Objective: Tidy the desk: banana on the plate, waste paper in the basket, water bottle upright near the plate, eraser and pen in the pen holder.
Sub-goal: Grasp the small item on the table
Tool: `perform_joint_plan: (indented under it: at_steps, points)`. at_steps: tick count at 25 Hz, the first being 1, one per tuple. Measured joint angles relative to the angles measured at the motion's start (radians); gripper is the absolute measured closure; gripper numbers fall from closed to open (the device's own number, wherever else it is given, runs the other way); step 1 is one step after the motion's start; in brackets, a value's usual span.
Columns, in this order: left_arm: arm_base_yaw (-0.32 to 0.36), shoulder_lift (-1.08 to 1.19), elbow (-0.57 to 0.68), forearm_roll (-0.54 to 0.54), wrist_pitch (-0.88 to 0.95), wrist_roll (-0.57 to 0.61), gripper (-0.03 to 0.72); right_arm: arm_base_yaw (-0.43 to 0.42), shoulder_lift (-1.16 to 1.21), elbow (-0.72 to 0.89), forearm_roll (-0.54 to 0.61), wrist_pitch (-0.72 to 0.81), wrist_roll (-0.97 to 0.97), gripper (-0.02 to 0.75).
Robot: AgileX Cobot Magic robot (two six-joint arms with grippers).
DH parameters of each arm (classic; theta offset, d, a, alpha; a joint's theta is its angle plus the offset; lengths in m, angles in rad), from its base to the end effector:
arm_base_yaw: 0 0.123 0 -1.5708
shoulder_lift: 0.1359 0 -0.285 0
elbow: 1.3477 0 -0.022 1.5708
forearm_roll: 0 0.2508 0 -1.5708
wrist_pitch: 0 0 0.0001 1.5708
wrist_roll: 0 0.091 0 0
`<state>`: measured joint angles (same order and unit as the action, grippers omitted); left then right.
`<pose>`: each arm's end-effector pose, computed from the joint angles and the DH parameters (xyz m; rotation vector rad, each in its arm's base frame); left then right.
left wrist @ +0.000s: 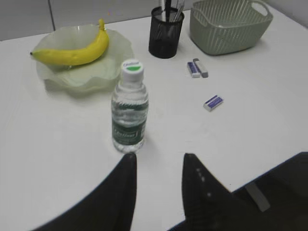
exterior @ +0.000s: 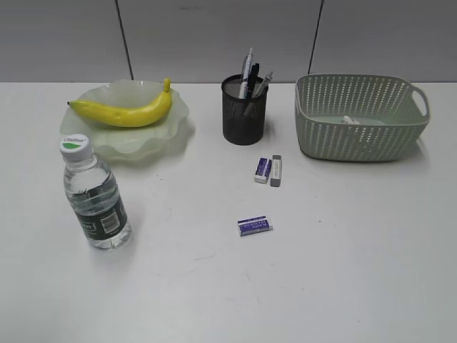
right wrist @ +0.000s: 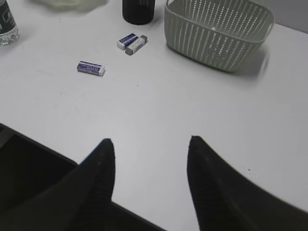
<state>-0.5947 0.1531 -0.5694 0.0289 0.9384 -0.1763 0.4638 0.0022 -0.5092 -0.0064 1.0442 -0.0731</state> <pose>0.0164 -0.0085 0.3061 0.4249 1.9903 -0.4560 -0.0042 -0.0026 0.2812 -0.5379 1.9564 0.2396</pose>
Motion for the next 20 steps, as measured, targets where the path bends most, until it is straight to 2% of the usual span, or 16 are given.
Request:
perform_joint_plan:
  at_steps: [3,6,11,16,20]
  points:
    - [0.0,0.178,-0.026,-0.046,-0.149,0.04,0.447,0.0,-0.009,0.001,-0.001,-0.001,0.0,0.342]
    - [0.0,0.396,-0.078,-0.161,-0.271,0.168,0.447,0.0,-0.009,0.002,-0.001,-0.002,-0.001,0.342]
    - [0.0,0.81,-0.279,-0.336,-0.34,0.363,0.447,0.0,-0.009,0.002,-0.001,-0.002,-0.001,0.342]
    - [-0.003,1.122,-0.493,-0.36,-0.311,0.445,0.434,0.0,-0.009,0.002,-0.002,-0.004,-0.001,0.342]
    - [-0.056,1.332,-0.638,-0.361,-0.262,0.527,0.377,0.0,-0.009,0.003,-0.002,-0.004,-0.002,0.342]
